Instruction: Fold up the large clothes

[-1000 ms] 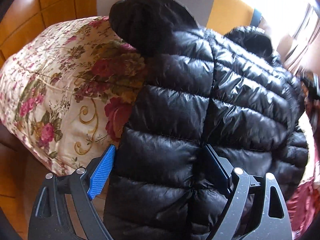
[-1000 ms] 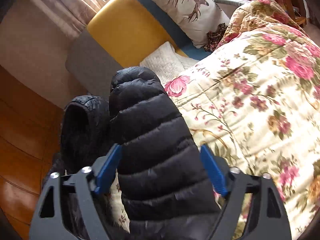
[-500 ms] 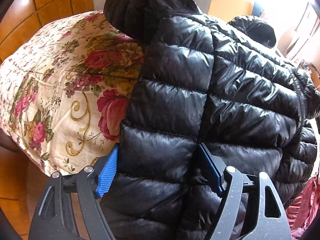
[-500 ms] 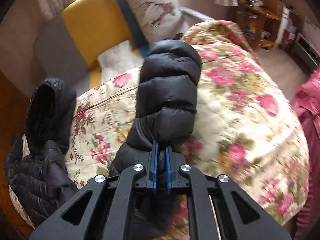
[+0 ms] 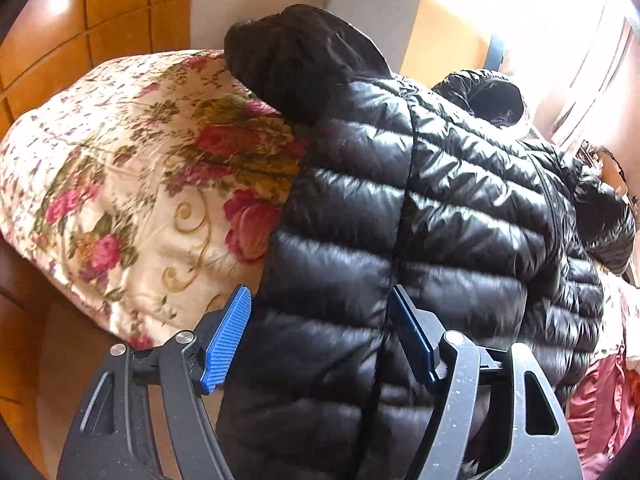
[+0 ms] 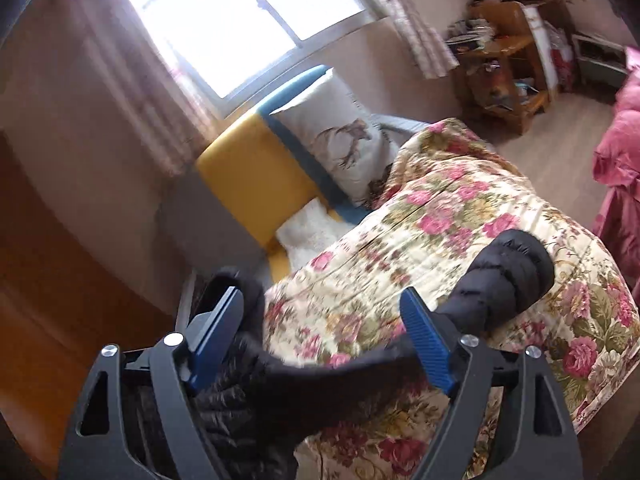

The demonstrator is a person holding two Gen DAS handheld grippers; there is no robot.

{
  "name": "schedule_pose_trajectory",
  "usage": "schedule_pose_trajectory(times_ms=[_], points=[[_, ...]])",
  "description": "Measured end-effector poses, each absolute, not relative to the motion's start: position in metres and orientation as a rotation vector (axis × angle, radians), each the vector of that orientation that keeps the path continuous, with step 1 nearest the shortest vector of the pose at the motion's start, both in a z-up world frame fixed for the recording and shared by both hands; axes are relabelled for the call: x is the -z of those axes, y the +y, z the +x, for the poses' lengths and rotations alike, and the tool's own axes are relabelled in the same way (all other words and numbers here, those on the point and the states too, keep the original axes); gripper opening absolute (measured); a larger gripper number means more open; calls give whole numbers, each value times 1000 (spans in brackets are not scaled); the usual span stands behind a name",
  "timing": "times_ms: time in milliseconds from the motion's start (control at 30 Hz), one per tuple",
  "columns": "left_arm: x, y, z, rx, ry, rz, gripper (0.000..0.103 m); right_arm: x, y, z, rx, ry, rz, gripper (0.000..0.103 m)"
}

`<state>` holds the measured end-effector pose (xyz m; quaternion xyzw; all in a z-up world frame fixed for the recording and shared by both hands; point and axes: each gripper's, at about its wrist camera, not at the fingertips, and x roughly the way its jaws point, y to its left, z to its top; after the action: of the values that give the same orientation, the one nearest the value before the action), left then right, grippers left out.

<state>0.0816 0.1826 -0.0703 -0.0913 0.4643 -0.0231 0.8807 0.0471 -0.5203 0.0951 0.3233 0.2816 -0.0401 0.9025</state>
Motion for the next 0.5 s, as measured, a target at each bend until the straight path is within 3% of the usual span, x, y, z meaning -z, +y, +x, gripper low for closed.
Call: schedule_pose_trajectory(times_ms=[133,267,300,333,400,433,467,500], points=[[86,181,70,63,1022,-155,70,3,-410,22,-178,854,526,94],[97,183,67,67,1046,-192,68,117,-325,-2,-372,1123,586,89],[97,182,67,82,1044,-207,57,130,-308,-6,-394,1149,579,81],[97,180,69,101,1045,-211,49,144,-290,-6,-408,1173,570,59],[96,172,74,127,1041,-191,23,156,-268,3,-408,1213,484,29],[92,166,79,150,1030,-183,15,151,-265,8,-416,1205,457,15],[87,161,86,173,1016,-182,3,138,-265,11,-435,1184,453,13],[81,156,91,184,1001,-182,1,124,-266,15,-433,1153,424,10]])
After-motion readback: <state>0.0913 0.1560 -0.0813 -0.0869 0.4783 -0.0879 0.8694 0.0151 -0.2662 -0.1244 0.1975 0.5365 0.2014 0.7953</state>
